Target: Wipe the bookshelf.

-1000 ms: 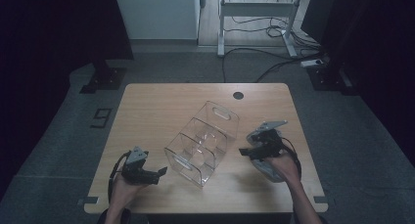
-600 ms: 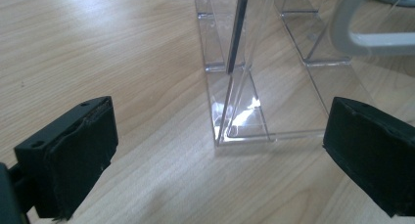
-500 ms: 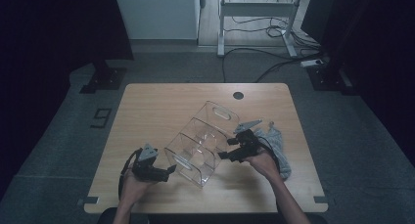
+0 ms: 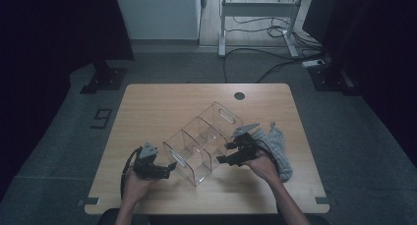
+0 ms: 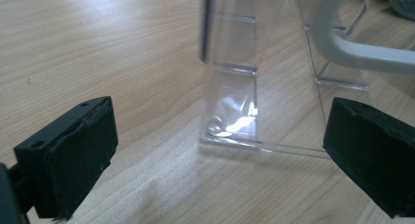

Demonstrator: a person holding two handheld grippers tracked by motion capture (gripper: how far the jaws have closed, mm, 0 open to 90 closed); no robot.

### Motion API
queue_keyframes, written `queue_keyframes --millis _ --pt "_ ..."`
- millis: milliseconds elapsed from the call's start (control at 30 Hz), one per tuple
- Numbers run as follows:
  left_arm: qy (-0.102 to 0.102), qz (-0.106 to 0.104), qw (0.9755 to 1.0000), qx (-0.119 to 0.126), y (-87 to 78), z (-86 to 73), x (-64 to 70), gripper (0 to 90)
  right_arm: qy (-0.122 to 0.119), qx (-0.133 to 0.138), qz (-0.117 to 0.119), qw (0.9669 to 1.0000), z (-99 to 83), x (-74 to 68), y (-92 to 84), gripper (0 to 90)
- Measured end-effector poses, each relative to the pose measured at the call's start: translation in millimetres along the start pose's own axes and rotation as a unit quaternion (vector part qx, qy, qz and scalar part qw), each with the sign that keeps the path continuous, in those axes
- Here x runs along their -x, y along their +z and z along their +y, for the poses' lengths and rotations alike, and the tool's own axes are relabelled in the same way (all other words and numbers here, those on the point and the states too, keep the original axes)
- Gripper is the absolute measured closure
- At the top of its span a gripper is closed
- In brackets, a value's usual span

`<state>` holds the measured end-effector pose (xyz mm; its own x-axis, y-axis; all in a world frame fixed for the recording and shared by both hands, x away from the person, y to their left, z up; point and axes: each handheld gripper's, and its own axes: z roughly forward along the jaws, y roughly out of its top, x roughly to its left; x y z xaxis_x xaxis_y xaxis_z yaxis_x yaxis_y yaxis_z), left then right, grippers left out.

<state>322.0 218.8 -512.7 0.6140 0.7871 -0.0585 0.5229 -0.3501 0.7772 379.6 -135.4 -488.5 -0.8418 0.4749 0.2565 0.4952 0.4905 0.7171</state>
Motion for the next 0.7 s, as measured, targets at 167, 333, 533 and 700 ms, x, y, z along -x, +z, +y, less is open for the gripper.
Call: queue_keyframes --millis 167,333,533,700 --pt "-0.002 0.003 1.0 -0.002 -0.3 -1.3 -2.1 0.0 0.001 -0.008 0.003 1.0 1.1 -7.5 5.2 24.7" --pt "-0.014 0.012 0.9998 -0.004 -2.0 -4.6 -7.4 0.0 -0.005 -0.018 -0.001 0.9998 2.0 -18.2 12.0 24.0" --pt "-0.015 0.002 0.9999 0.002 -13.2 -9.2 -1.3 0.0 -0.01 -0.021 0.015 0.9996 2.0 -17.7 14.3 24.5" --pt "0.007 -0.001 1.0 -0.007 -24.8 -14.7 12.1 0.0 -0.012 -0.022 0.007 0.9997 0.0 -19.2 9.3 24.1"
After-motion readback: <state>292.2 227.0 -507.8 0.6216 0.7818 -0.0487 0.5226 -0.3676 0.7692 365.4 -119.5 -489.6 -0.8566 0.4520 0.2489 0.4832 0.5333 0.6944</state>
